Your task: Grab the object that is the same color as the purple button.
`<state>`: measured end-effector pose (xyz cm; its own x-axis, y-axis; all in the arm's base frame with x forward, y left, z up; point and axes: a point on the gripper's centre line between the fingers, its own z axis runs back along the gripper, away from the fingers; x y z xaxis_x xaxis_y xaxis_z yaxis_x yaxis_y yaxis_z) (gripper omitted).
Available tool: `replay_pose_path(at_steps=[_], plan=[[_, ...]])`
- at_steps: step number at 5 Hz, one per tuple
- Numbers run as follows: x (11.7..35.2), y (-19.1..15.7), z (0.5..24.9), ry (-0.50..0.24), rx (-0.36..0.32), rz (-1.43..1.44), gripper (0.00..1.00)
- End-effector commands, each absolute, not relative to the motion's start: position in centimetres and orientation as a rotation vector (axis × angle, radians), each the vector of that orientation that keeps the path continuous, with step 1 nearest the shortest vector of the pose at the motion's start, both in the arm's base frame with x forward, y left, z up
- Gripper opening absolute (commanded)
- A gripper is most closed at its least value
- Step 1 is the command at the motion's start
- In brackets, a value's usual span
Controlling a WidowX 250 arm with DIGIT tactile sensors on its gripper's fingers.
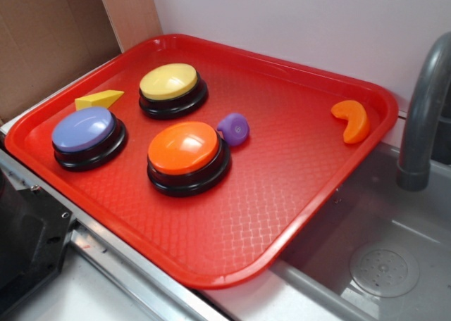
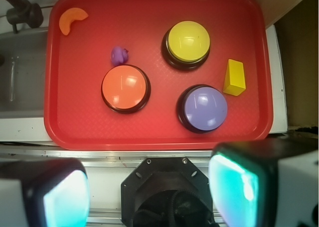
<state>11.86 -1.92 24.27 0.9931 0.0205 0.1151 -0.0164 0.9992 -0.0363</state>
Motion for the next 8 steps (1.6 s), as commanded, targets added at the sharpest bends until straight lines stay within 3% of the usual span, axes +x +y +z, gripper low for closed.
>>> replay_pose_path(at_steps=[1,5,7,8], plan=[[11.9,-1.9,24.3,-0.116,-0.035,0.019,1.00],[24.0,-5.6,12.8,-0.108,-0.013,0.147,1.00],[26.7,-6.7,7.9,-0.091,0.097,0.202,1.00],[27.6,-6.5,6.1,-0.079,0.103,0.209,1.00]])
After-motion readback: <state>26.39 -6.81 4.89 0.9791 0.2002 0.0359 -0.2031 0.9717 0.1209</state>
